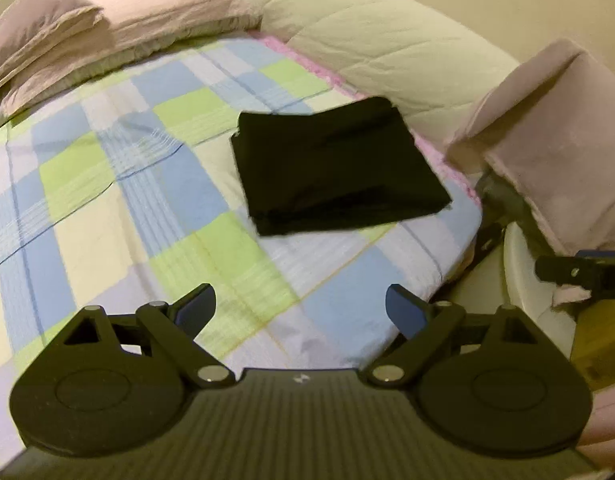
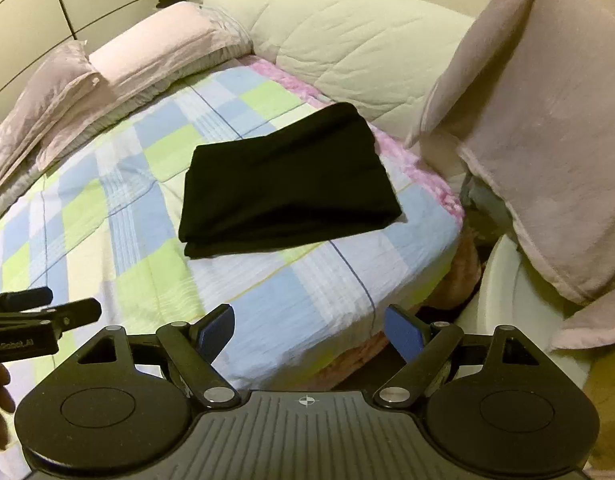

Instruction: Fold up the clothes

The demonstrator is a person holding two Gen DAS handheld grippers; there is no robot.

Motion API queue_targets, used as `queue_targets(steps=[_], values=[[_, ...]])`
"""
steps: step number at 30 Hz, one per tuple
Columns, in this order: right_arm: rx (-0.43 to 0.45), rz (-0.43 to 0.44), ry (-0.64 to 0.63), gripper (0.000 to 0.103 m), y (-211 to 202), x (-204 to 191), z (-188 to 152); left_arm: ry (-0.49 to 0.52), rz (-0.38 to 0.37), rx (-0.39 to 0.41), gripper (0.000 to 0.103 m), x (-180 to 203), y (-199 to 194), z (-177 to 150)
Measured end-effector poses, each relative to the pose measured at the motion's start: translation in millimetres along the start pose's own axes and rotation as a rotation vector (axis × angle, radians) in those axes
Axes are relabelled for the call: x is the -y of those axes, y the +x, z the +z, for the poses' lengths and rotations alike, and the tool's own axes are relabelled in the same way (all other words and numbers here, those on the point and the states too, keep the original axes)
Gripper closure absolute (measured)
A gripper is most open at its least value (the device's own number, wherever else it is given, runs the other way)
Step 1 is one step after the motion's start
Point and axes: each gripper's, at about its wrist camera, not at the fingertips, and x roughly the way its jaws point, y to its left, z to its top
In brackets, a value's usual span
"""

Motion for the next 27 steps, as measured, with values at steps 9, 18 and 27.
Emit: queue_targets(steps=[9, 18, 27], values=[[-0.013, 0.038, -0.091, 0.018, -3, -3, 14, -0.023, 0.109, 0.056, 0.013, 22, -18, 3], [-0.016, 0.054, -0.149, 0.018, 4, 21, 26, -0.076, 0.153, 0.081, 0.013, 53, -14, 14], [-0.029, 0.070, -0.170, 0.018, 10, 38, 34, -0.082, 0.181, 0.060, 0.013, 65, -6, 17]])
